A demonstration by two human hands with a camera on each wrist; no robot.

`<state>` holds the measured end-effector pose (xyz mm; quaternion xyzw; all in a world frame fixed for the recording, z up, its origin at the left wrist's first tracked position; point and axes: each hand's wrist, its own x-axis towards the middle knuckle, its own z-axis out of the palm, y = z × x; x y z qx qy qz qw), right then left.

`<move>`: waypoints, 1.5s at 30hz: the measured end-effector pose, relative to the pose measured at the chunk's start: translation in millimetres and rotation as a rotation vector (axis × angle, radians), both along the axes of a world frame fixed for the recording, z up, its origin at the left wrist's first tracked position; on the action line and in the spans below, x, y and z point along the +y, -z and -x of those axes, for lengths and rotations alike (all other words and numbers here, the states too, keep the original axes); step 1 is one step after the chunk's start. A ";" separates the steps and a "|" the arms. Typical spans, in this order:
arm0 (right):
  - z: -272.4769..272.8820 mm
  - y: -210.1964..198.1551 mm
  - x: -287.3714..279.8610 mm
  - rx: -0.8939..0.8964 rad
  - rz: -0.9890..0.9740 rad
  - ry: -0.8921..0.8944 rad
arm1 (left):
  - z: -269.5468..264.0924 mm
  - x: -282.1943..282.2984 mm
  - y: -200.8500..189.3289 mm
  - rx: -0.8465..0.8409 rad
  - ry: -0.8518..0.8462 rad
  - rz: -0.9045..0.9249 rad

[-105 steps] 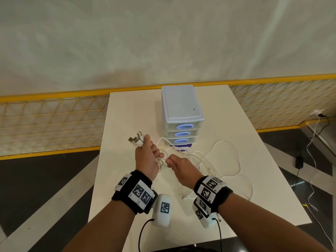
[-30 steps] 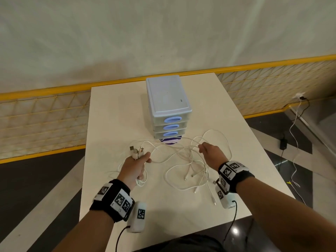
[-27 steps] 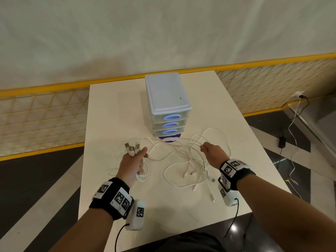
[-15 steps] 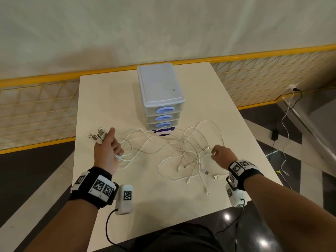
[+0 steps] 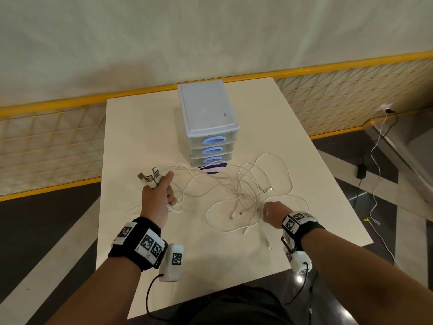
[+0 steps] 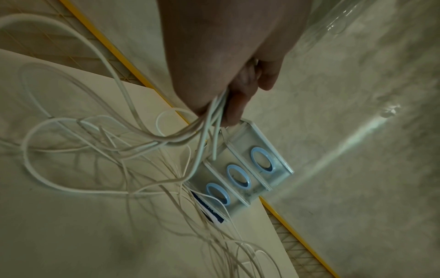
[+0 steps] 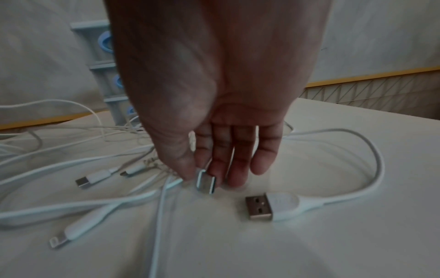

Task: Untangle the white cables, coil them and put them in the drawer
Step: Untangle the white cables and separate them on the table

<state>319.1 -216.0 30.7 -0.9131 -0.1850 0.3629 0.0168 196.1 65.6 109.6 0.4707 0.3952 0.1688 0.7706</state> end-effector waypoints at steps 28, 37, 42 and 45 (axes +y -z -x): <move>35.7 -160.6 116.9 -0.130 -1.231 0.300 | 7.1 -27.8 -31.7 -0.139 0.181 -0.310; 66.1 -137.3 144.5 -0.120 -1.038 0.000 | 10.1 -29.0 -40.5 -0.159 0.147 -0.243; 73.4 -136.3 148.2 -0.091 -1.028 -0.054 | 7.3 -31.6 -44.2 -0.123 0.159 -0.283; 75.7 -139.2 148.2 -0.061 -1.081 -0.088 | 5.6 -32.5 -42.7 -0.155 0.178 -0.239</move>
